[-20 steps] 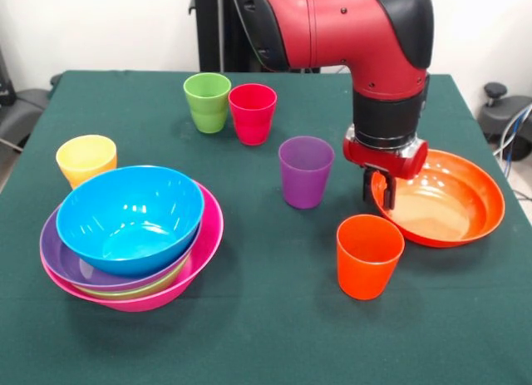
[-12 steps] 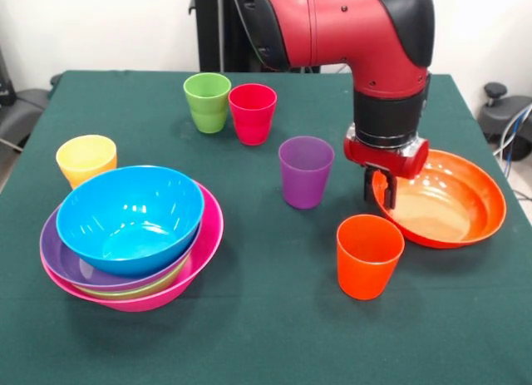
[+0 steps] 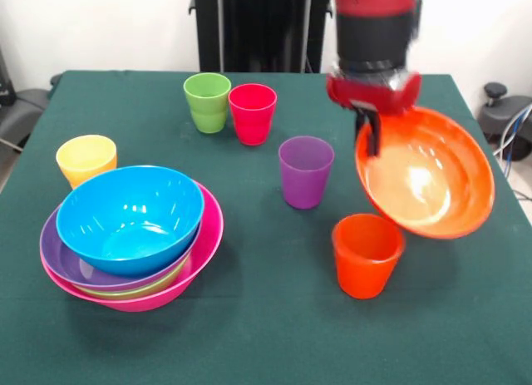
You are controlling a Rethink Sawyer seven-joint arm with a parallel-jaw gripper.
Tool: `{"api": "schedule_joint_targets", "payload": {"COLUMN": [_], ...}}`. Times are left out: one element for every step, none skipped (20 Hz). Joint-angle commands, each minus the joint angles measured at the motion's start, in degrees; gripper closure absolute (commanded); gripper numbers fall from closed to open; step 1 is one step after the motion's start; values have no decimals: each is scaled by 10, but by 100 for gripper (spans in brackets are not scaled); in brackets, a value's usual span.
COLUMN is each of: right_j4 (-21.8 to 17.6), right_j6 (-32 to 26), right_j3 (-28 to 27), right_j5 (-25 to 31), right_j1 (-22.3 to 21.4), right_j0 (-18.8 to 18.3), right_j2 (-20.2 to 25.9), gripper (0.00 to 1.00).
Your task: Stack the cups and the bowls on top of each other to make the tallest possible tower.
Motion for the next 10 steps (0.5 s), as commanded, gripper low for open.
{"api": "schedule_joint_targets", "payload": {"right_j4": [-1, -2, -2, -1, 0, 4, 10, 18, 26, 35], "right_j6": [-96, -97, -98, -102, -105, -111, -117, -128, -138, -153], "right_j3": [123, 135, 147, 157, 167, 178, 189, 198, 203, 206], "right_j5": [106, 108, 106, 105, 104, 107, 111, 121, 133, 149], "right_j1": [-164, -177, -189, -199, -209, -221, -233, -248, -263, -277], "right_j0": [-53, -59, -68, -79, -89, -101, -112, -124, -135, -148], "right_j2": [53, 55, 60, 67, 74, 84, 94, 102, 110, 120], "gripper": [100, 100, 100, 100, 100, 100, 100, 100, 100, 100]}}
